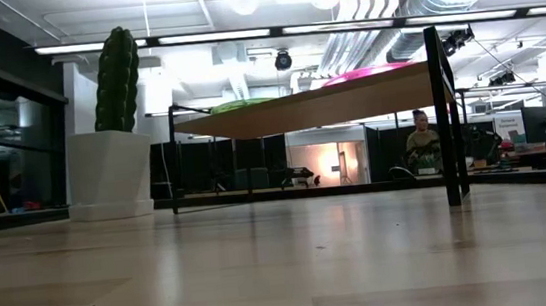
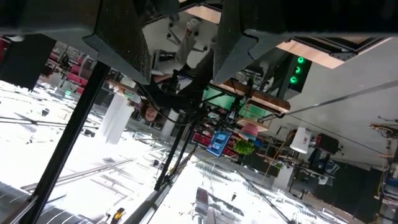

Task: Place and stack plates onto a shelf
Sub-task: Stack the light green plate on top of the light green plate on the shelf

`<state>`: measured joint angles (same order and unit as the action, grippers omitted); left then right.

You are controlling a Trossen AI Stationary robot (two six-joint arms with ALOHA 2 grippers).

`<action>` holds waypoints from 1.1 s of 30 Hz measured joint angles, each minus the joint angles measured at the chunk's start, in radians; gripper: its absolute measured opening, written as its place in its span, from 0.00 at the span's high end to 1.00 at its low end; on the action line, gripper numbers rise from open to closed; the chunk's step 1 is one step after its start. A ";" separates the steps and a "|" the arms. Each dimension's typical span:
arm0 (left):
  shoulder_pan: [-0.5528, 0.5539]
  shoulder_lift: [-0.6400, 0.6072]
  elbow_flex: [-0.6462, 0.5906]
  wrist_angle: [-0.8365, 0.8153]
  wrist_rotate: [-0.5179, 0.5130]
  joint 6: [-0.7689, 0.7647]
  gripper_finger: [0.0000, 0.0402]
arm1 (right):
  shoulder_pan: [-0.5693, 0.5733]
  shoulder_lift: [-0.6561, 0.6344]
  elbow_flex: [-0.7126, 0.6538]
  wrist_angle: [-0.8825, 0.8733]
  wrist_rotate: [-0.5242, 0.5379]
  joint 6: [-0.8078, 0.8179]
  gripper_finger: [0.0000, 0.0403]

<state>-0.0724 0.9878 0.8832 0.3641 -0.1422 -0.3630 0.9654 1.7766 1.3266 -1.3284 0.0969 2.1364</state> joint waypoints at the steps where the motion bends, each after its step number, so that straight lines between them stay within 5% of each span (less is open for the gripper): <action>1: 0.000 0.000 0.000 0.000 -0.001 0.000 0.59 | 0.010 0.004 0.000 -0.033 -0.025 0.024 0.72; 6: 0.000 0.000 0.000 0.000 -0.002 0.000 0.59 | 0.012 0.009 -0.020 -0.110 -0.113 0.063 0.73; 14: 0.000 0.000 0.000 0.001 -0.003 0.000 0.59 | -0.039 0.011 -0.217 0.089 -0.257 -0.051 0.98; 24: 0.000 0.000 0.000 0.001 -0.022 -0.002 0.59 | -0.132 0.010 -0.357 0.248 -0.262 -0.147 0.99; 33: 0.000 0.000 0.000 0.000 -0.022 -0.002 0.59 | -0.233 0.002 -0.354 0.456 -0.090 -0.148 1.00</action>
<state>-0.0727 0.9878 0.8833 0.3645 -0.1646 -0.3649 0.7328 1.7784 0.9725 -0.8721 0.0065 1.9883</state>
